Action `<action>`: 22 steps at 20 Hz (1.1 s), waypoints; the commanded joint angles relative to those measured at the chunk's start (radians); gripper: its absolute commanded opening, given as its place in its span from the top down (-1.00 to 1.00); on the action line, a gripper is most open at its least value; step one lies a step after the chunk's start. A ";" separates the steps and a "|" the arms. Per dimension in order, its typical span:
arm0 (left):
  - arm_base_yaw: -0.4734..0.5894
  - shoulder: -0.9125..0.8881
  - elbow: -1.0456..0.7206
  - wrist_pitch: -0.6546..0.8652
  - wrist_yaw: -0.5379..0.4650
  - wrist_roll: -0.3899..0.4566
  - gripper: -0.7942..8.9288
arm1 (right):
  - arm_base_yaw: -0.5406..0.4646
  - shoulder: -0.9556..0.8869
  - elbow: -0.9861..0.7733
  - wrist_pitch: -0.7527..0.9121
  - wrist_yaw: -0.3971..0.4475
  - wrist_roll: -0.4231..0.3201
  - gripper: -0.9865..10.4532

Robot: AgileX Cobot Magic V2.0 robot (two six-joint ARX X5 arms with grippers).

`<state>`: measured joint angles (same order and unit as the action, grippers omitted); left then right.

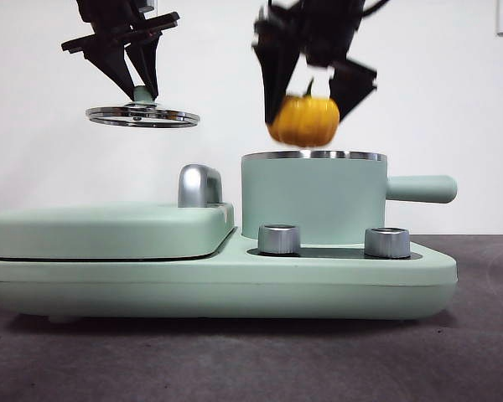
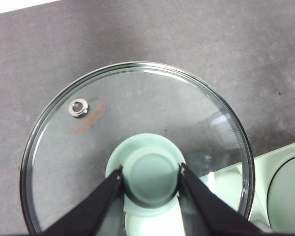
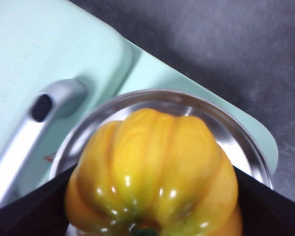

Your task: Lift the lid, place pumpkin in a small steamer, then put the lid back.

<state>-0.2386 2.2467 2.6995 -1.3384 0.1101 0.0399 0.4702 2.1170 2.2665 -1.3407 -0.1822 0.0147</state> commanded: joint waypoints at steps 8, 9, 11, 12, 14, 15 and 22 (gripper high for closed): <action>-0.003 0.004 0.045 0.022 0.007 -0.006 0.72 | 0.011 0.146 -0.004 -0.077 0.004 0.033 0.26; -0.003 0.004 0.045 0.022 0.007 -0.006 0.72 | 0.011 0.146 -0.016 -0.077 0.004 0.033 0.26; -0.003 0.004 0.045 0.022 0.007 -0.006 0.72 | 0.011 0.146 -0.040 -0.077 0.008 0.033 0.26; -0.004 0.004 0.045 0.022 0.007 -0.006 0.72 | 0.011 0.146 -0.051 -0.077 0.009 0.034 0.26; -0.004 0.004 0.045 0.022 0.007 -0.006 0.72 | 0.013 0.146 -0.078 -0.077 0.027 0.034 0.26; -0.004 0.004 0.045 0.022 0.007 -0.006 0.72 | 0.013 0.146 -0.091 -0.077 0.037 0.034 0.26; -0.004 0.004 0.045 0.022 0.007 -0.007 0.72 | 0.027 0.145 -0.105 -0.041 0.078 0.041 0.02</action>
<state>-0.2386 2.2467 2.6995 -1.3380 0.1101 0.0368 0.4908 2.2360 2.1494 -1.3422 -0.1005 0.0433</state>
